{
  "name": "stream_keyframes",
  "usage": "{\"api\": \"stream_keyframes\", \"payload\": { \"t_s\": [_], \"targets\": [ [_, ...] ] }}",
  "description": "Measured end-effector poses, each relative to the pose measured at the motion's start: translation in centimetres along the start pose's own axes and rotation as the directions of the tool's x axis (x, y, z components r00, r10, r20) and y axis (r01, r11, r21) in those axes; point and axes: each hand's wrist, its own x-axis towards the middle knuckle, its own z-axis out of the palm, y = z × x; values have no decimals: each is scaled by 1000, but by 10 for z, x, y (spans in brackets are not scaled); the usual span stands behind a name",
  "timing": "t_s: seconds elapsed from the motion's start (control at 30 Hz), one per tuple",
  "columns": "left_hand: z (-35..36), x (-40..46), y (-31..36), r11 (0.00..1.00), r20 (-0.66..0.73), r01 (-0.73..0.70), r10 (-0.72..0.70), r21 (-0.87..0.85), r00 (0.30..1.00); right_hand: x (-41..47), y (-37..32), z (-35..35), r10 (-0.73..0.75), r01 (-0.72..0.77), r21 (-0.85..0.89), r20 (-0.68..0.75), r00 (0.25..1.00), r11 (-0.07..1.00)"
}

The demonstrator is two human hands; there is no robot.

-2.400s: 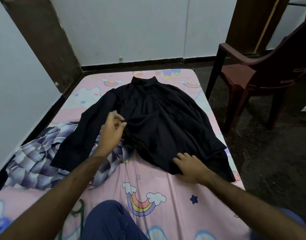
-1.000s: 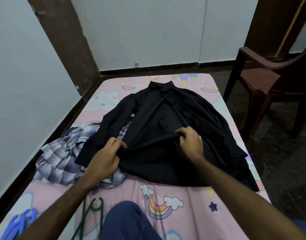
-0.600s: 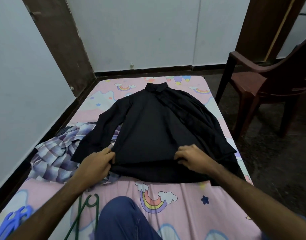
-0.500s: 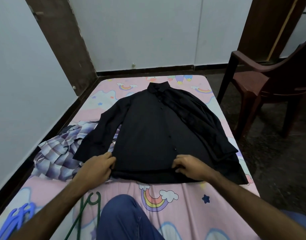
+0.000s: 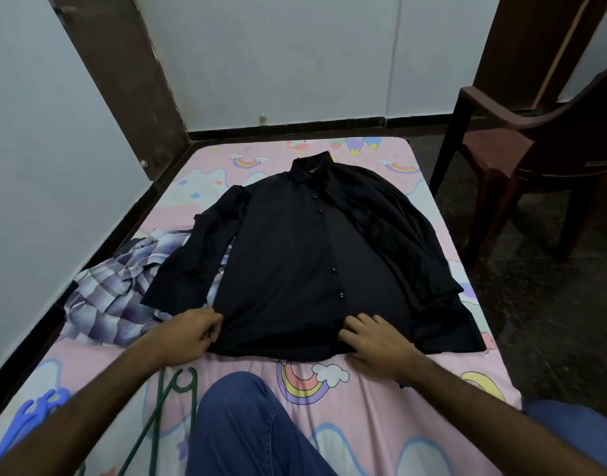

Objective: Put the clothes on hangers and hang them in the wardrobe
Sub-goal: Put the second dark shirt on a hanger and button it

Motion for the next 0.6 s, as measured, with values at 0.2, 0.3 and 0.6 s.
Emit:
{"api": "stream_keyframes", "payload": {
  "t_s": [0.2,0.3,0.6],
  "targets": [
    [3,14,30,789,-48,-96,157,607,986,-5,0,4,4,-10,-80,-77,997,997],
    [17,33,67,758,-123,-254,401,600,908,-15,9,-4,36,-38,-26,-73,997,999],
    [90,84,155,793,19,-145,166,592,986,-72,51,-12,240,-242,-226,-36,970,944]
  ]
}}
